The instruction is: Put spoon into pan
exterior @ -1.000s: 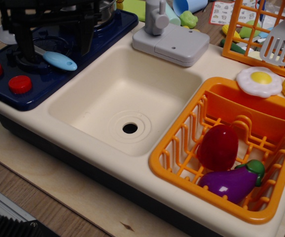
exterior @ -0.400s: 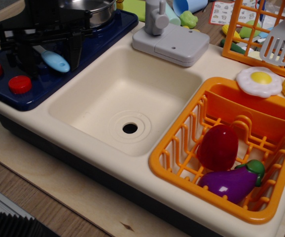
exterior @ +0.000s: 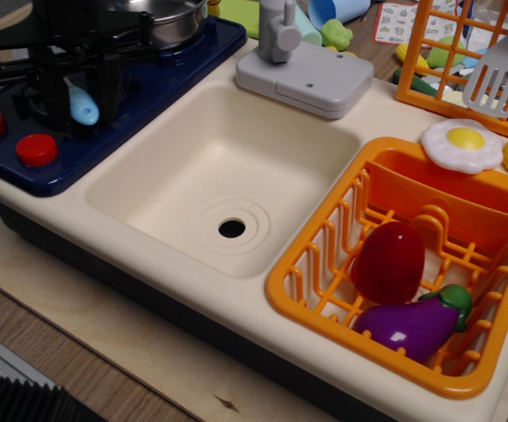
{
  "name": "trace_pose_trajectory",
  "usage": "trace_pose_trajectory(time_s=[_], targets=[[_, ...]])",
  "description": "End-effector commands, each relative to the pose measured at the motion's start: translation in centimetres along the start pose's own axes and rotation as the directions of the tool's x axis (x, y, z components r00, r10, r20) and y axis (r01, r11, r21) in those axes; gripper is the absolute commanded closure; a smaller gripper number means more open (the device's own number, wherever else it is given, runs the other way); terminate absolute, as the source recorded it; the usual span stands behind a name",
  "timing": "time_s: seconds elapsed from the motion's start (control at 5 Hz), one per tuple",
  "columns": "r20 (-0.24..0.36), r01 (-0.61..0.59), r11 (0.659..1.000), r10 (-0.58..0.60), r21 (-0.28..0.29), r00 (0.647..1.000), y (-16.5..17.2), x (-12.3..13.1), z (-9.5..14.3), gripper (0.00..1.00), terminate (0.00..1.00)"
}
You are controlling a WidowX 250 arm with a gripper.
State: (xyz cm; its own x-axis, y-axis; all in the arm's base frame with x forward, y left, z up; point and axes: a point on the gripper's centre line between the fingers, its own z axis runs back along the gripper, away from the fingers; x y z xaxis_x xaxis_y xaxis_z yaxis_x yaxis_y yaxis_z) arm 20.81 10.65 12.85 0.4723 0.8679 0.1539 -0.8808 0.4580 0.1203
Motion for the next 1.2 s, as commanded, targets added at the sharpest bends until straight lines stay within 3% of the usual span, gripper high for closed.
trace_pose_trajectory(time_s=[0.0, 0.2, 0.4, 0.6, 0.8, 1.0], targets=[[0.126, -0.005, 0.999, -0.001, 0.049, 0.992, 1.1, 0.2, 3.3, 1.00, 0.00], [0.189, 0.026, 0.997, -0.039, 0.072, 0.981, 1.5, 0.4, 4.6, 1.00, 0.00], [0.318, 0.175, 0.982, -0.187, 0.065, 0.929, 0.9, 0.5, 5.3, 1.00, 0.00], [0.352, 0.380, 0.925, -0.361, 0.016, 0.864, 0.1, 0.9, 5.4, 1.00, 0.00], [0.300, 0.467, 0.883, -0.435, -0.042, 0.849, -0.6, 1.7, 5.0, 1.00, 0.00], [0.293, 0.574, 0.814, -0.528, -0.094, 0.797, -1.1, 2.7, 4.4, 1.00, 0.00]])
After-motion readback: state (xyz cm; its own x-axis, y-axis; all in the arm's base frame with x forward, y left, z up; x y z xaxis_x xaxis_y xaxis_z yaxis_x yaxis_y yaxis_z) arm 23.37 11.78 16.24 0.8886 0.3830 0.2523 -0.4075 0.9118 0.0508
